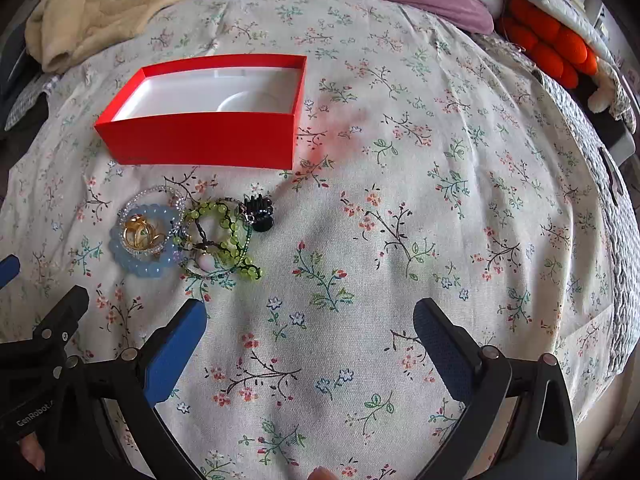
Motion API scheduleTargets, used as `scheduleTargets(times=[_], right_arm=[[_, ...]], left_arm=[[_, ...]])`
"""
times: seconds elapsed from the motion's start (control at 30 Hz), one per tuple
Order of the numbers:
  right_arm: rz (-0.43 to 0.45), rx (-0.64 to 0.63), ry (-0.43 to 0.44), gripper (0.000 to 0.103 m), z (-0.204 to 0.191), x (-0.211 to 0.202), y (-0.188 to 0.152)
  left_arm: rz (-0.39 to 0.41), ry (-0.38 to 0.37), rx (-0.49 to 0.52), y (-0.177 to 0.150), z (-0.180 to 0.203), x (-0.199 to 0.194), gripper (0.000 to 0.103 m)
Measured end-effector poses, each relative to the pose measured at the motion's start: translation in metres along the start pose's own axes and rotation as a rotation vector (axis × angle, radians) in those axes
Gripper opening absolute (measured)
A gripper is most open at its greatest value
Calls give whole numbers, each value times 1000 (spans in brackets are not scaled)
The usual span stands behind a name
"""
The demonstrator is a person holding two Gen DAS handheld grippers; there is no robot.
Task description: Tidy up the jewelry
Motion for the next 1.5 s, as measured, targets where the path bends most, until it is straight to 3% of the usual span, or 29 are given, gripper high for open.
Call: scheduleTargets(times=[0.67,0.9,1.0,1.2,1.4,1.5], right_arm=[[1,2,-4,103,4,1,2],[-16,0,-7,103,8,5,13],[-46,8,34,103,8,10,17],[-93,34,133,103,7,17,27],[-121,70,196,103,5,23,35],[-133,76,211,95,3,26,37]], left_arm=[[-29,-29,23,4,-2,3,103],[-46,-108,-1,17,-12,5,102],[-46,-157,-37,25,-18,7,102],[-45,-264,-106,40,-30,18,89],[-66,-342,-125,55,-23,39,63],[-88,-364,-146,59,-21,51,51]])
Point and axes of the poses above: each gripper's, at about its wrist camera, not at the fingertips, and x roughly the way its jaws point, z to its right, y to its top, the point moved 3 cm from there along x, roughly the way its jaws point, and after that the axes turned 11 degrees about -y, right-handed, at the moved point
